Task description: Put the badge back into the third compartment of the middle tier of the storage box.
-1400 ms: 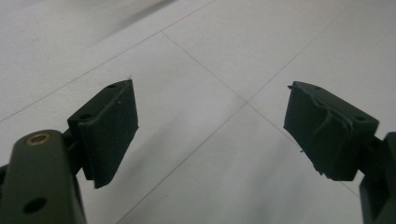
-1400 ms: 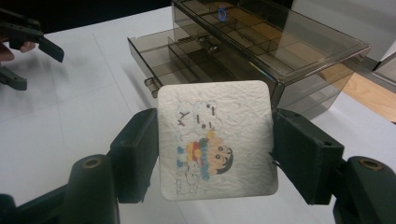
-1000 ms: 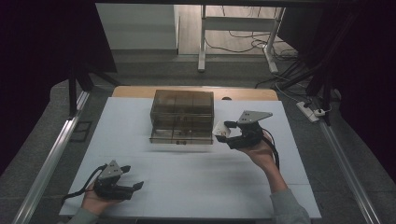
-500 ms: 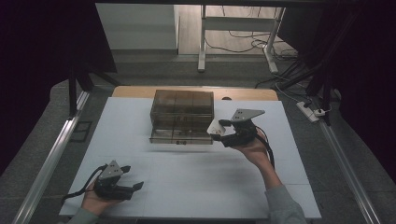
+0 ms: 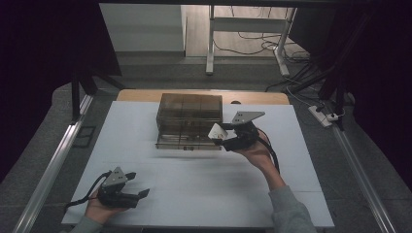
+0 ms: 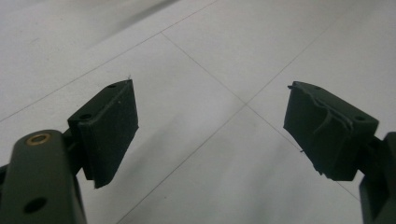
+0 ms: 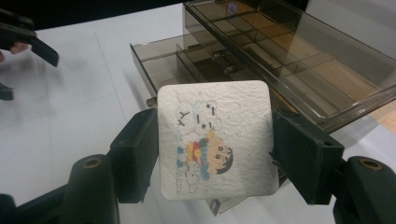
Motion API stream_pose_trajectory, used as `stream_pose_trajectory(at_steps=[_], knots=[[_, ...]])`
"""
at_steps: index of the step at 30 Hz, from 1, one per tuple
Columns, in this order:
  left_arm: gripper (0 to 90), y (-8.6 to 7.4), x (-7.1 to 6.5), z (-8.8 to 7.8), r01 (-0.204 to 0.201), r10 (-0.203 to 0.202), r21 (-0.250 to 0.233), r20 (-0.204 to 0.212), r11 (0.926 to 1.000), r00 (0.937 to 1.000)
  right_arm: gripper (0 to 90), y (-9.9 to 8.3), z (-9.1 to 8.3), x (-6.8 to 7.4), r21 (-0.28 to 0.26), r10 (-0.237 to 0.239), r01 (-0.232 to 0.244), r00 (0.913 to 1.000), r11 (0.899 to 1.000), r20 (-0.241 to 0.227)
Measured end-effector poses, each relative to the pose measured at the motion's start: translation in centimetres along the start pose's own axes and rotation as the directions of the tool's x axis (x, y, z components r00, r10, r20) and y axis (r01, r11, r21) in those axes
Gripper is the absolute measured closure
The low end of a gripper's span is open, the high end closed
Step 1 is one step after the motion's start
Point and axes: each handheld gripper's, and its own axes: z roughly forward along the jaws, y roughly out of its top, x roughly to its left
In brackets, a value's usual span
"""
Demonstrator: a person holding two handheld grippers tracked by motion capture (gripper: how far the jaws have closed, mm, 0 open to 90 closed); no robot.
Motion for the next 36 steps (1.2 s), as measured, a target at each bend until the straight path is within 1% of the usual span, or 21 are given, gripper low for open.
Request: stream_pose_trajectory(at_steps=[2,3,6,10,16,19,25,36], knots=[[17.5,0.0,0.0,0.0,0.003,-0.003,-0.005,0.002,1.0000,1.0000,32.4,0.2,0.7,-0.5,0.017,0.007,-0.007,1.0000,1.000,0.000],[17.5,0.0,0.0,-0.1,0.002,-0.002,-0.006,0.002,1.0000,1.0000,32.4,0.2,0.7,-0.5,0.017,0.007,-0.007,1.0000,1.000,0.000],[17.5,0.0,0.0,-0.1,0.000,0.000,-0.006,0.003,1.0000,1.0000,32.4,0.5,1.4,-0.9,0.026,0.013,-0.012,0.9999,1.000,-0.005],[17.5,0.0,0.0,-0.2,0.000,0.000,-0.007,0.001,1.0000,1.0000,32.4,0.9,2.5,-1.3,0.052,0.009,-0.008,0.9998,0.999,-0.019],[17.5,0.0,0.0,-0.1,0.001,-0.001,-0.007,0.002,1.0000,1.0000,32.4,1.3,3.3,-1.4,0.072,-0.001,0.004,0.9994,0.997,-0.034],[17.5,0.0,0.0,-0.1,0.000,0.000,-0.006,0.002,1.0000,1.0000,32.4,1.4,3.6,-1.3,0.082,-0.013,0.017,0.9990,0.996,-0.044],[17.4,0.0,0.0,-0.1,0.001,-0.001,-0.004,0.004,1.0000,1.0000,32.4,1.2,3.8,-1.6,0.104,-0.014,0.018,0.9990,0.994,-0.042],[17.5,0.0,0.0,-0.1,0.001,-0.001,-0.003,0.002,1.0000,1.0000,32.3,1.0,4.1,-1.6,0.118,-0.023,0.027,0.9988,0.993,-0.042]])
